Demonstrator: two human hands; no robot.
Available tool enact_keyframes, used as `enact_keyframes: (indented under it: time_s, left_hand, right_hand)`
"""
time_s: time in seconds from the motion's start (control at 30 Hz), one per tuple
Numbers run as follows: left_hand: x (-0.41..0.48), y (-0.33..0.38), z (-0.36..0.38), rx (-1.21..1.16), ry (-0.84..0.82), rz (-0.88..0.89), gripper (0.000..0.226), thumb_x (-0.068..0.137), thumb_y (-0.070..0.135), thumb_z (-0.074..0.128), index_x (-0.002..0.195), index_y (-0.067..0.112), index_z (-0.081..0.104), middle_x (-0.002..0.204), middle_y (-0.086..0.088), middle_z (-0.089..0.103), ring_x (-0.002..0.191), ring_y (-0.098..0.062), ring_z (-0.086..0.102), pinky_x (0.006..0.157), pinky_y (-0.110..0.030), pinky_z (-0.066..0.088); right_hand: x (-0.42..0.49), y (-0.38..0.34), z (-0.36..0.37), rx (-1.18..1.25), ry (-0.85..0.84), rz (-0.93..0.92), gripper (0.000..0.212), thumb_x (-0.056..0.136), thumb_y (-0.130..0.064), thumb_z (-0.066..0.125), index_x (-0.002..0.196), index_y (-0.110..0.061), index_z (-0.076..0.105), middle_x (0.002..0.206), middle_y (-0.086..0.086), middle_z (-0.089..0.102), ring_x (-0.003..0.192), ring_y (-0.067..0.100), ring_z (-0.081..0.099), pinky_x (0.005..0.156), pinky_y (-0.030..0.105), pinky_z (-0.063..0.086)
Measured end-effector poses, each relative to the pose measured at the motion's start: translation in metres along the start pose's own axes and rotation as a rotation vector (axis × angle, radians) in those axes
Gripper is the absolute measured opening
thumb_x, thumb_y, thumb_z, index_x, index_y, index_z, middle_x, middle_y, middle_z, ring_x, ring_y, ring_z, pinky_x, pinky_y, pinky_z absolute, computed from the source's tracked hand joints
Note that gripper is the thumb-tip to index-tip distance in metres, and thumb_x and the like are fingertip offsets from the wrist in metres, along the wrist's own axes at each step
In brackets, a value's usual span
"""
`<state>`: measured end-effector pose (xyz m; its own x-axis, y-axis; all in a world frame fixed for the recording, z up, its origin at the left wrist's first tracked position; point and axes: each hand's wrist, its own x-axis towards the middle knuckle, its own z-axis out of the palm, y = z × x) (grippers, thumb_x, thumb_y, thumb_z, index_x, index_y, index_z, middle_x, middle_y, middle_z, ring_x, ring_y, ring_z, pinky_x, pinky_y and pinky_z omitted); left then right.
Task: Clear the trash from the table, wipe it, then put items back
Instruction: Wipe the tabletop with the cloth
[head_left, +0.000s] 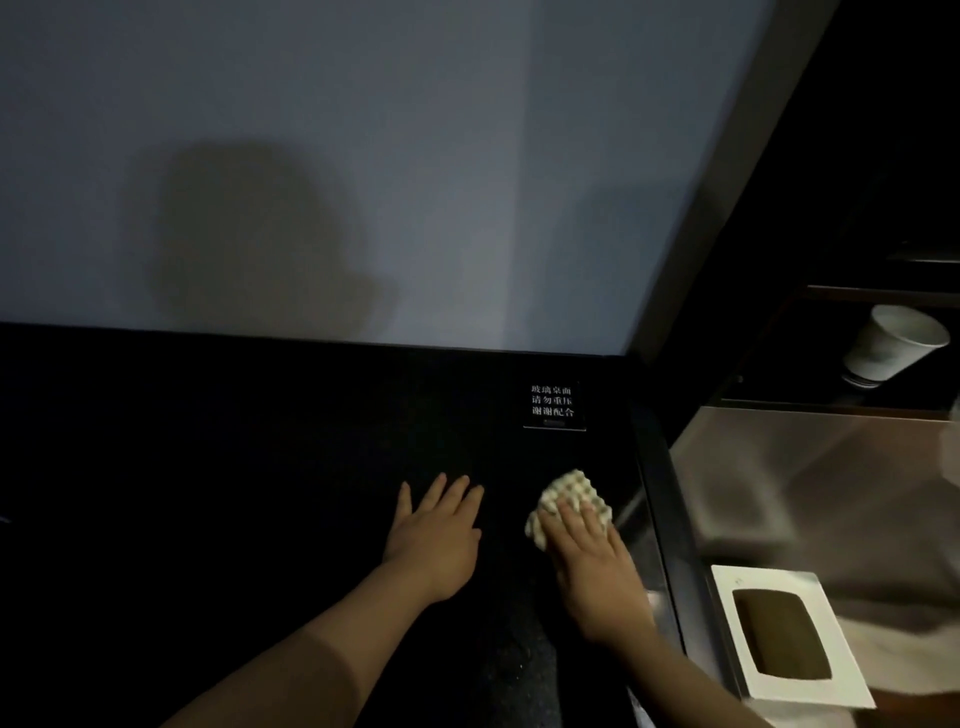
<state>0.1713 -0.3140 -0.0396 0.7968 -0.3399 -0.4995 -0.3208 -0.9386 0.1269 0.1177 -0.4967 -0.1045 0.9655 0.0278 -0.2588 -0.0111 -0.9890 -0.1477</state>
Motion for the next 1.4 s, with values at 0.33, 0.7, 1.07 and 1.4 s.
enact_keyframes:
  time_s: [0.33,0.7,1.07,1.4]
  left_hand:
    - [0.017,0.003,-0.003,-0.001,0.022,-0.062,0.056,0.103,0.036,0.019,0.152,0.022,-0.005,0.160,0.000,-0.012,0.147,-0.019,-0.012,0.118,-0.046,-0.007]
    - [0.046,-0.006,-0.010,0.033,0.221,-0.053,0.045,0.104,0.028,0.024,0.149,0.022,0.025,0.158,-0.001,0.020,0.145,-0.016,0.019,0.121,-0.037,0.009]
    - [0.047,-0.008,-0.001,0.042,0.223,-0.062,0.047,0.104,0.028,0.021,0.151,0.024,0.017,0.160,0.002,0.012,0.147,-0.014,0.012,0.120,-0.036,0.008]
    - [0.026,0.003,-0.008,0.021,0.020,-0.081,0.051,0.104,0.034,0.017,0.152,0.021,0.006,0.161,-0.001,-0.003,0.148,-0.017,-0.001,0.119,-0.043,0.001]
  right_hand:
    - [-0.002,0.041,-0.024,0.118,0.072,0.239,0.067,0.085,-0.033,0.006,0.152,-0.026,0.005,0.160,0.001,-0.004,0.147,0.020,-0.007,0.118,0.035,-0.001]
    - [0.088,0.073,-0.051,0.122,0.128,0.205,0.054,0.101,-0.021,0.029,0.151,-0.025,0.011,0.160,0.004,0.002,0.148,0.022,0.000,0.117,0.033,0.005]
    - [0.124,0.089,-0.064,0.097,0.145,0.168,0.051,0.100,-0.020,0.033,0.149,-0.018,0.022,0.157,0.008,0.018,0.144,0.028,0.016,0.114,0.035,0.015]
    - [-0.017,0.084,-0.002,0.106,0.231,0.081,0.059,0.068,-0.024,0.049,0.127,-0.017,0.048,0.122,0.013,0.064,0.106,0.039,0.064,0.095,0.034,0.046]
